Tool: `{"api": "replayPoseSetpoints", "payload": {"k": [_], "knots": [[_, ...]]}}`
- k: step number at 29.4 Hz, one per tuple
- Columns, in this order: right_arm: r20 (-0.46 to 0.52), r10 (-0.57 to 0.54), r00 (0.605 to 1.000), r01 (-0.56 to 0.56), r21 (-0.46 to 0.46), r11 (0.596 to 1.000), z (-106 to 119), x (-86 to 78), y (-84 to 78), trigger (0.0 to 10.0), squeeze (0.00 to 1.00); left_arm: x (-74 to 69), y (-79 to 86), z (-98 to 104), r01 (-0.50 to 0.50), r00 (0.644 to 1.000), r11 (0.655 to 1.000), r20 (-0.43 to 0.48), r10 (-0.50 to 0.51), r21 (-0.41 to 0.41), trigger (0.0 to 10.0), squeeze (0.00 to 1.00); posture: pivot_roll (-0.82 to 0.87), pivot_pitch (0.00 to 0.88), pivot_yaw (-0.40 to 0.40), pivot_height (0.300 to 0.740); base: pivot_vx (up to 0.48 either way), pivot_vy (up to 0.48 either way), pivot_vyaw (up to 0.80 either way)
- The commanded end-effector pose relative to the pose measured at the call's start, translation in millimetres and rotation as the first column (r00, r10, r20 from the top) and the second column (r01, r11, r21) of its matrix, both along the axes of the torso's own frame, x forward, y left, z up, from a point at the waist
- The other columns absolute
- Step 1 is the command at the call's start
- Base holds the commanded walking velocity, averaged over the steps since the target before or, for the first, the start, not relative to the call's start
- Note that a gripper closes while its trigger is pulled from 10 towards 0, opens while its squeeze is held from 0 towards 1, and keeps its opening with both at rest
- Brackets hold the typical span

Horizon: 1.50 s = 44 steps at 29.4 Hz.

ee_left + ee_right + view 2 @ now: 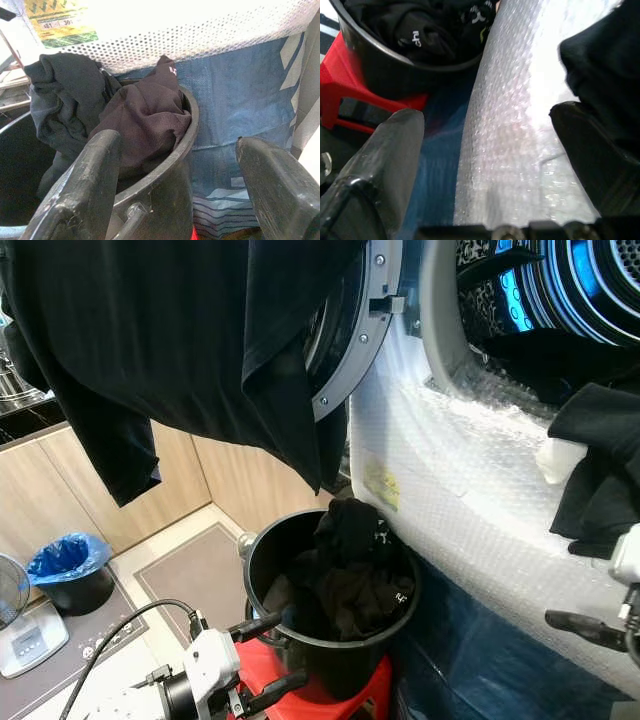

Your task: Clothes washing

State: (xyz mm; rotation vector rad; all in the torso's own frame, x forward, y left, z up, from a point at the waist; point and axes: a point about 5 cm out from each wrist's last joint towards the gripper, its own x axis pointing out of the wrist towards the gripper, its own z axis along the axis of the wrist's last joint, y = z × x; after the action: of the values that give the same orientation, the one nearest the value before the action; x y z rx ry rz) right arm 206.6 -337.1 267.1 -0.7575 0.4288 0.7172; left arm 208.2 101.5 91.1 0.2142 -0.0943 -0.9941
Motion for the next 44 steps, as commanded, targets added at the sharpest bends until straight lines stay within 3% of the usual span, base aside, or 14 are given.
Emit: {"api": "replayPoseSetpoints", "payload": {"k": [1,5,18,24,32,37,42,44], "knots": [[0.065,0.065,0.996,-0.069,0.058,0.996,17,-2.5,5.1,10.0,0.00,0.3,2.6,1,0.009,1.000,1.000,0.005,-0.009,0.010,10.0,0.00,-0.15,0.069,0.058,0.740,0.000,0.000,0.00],[0.129,0.158,0.979,-0.177,0.158,0.971,34,-6.0,18.6,10.0,0.00,0.5,1.8,0,0.016,1.000,1.000,0.006,-0.016,0.013,10.0,0.00,-0.15,0.068,0.058,0.740,0.000,0.000,0.00],[0.303,0.171,0.938,-0.247,0.233,0.941,70,0.9,31.5,10.0,0.00,1.2,0.2,0,0.021,1.000,1.000,0.010,-0.021,0.014,10.0,0.00,-0.15,0.055,0.054,0.740,0.000,0.000,0.00],[0.361,0.111,0.926,-0.200,0.219,0.955,84,13.5,28.7,10.0,0.00,2.1,-1.2,0,0.020,1.000,1.000,0.014,-0.020,0.010,10.0,0.00,-0.15,0.050,0.046,0.740,0.000,0.000,0.00],[0.374,0.050,0.926,-0.059,0.012,0.998,106,31.2,22.8,10.0,0.00,3.0,-2.7,1,0.011,1.000,1.000,0.020,-0.011,0.006,10.0,0.00,-0.15,0.057,0.033,0.740,0.000,0.000,0.00],[0.403,-0.008,0.915,0.014,-0.012,1.000,118,40.2,19.7,10.0,0.00,2.9,-3.1,1,0.005,1.000,1.000,0.020,-0.005,0.002,10.0,0.00,-0.15,0.061,0.026,0.740,0.000,0.000,0.00],[0.523,-0.156,0.838,0.174,0.015,0.985,140,70.7,20.8,10.0,0.00,2.5,-4.8,1,-0.008,1.000,1.000,0.019,0.008,-0.010,10.0,0.00,-0.15,0.064,0.016,0.740,0.000,0.000,0.00],[0.552,-0.159,0.819,0.193,-0.004,0.981,142,77.3,24.8,10.0,0.00,2.3,-5.1,1,-0.011,1.000,1.000,0.021,0.011,-0.012,10.0,0.00,-0.14,0.065,0.012,0.740,0.000,0.000,0.00]]}}
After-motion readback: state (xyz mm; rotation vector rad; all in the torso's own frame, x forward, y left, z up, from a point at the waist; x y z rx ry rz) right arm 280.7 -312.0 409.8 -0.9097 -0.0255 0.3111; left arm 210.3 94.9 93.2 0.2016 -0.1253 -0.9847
